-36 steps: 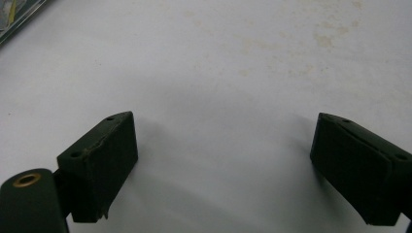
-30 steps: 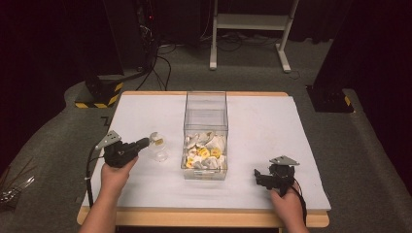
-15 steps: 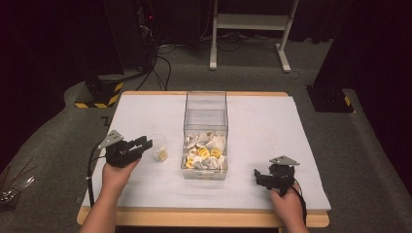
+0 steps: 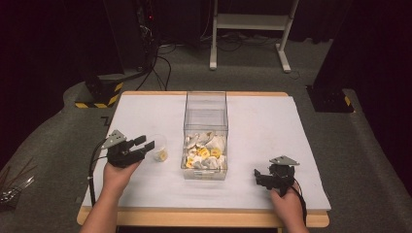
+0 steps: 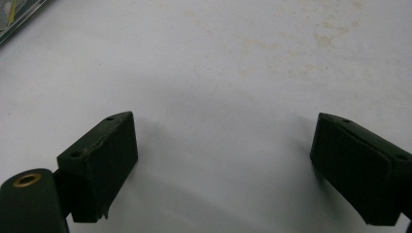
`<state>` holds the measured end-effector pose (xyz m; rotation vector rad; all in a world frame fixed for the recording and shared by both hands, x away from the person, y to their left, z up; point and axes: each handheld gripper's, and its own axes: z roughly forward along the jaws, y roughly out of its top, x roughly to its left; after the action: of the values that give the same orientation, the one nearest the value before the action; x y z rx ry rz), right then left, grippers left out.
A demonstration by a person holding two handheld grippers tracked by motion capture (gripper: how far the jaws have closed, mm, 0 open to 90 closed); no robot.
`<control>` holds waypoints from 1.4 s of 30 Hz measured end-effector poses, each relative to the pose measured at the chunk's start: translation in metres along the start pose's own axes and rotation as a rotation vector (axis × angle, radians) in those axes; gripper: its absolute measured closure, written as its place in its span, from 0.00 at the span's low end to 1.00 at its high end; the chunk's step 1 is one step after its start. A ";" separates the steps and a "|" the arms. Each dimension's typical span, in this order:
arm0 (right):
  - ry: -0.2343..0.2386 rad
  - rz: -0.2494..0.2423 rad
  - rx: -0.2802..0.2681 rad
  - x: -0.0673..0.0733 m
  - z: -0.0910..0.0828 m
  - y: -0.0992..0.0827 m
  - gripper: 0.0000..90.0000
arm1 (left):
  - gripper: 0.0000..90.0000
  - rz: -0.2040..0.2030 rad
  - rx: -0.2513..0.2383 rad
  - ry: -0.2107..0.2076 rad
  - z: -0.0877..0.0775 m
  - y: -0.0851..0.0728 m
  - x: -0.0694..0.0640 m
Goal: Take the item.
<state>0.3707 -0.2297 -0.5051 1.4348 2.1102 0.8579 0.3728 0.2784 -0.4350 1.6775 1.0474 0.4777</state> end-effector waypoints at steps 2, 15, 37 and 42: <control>0.000 0.000 0.000 0.000 0.000 0.000 0.11 | 0.52 0.002 0.000 0.006 -0.002 0.000 0.000; 0.000 0.000 0.000 0.000 0.000 0.000 0.11 | 0.46 0.023 0.024 0.041 -0.010 -0.003 0.002; 0.001 0.002 0.003 0.000 0.000 0.000 0.11 | 0.38 -0.022 0.160 0.115 -0.027 -0.053 0.038; 0.000 0.000 0.002 0.000 0.000 0.000 0.11 | 0.32 0.005 0.251 0.153 -0.023 -0.068 0.040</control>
<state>0.3705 -0.2295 -0.5050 1.4363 2.1113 0.8564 0.3493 0.3285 -0.4956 1.8877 1.2564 0.5000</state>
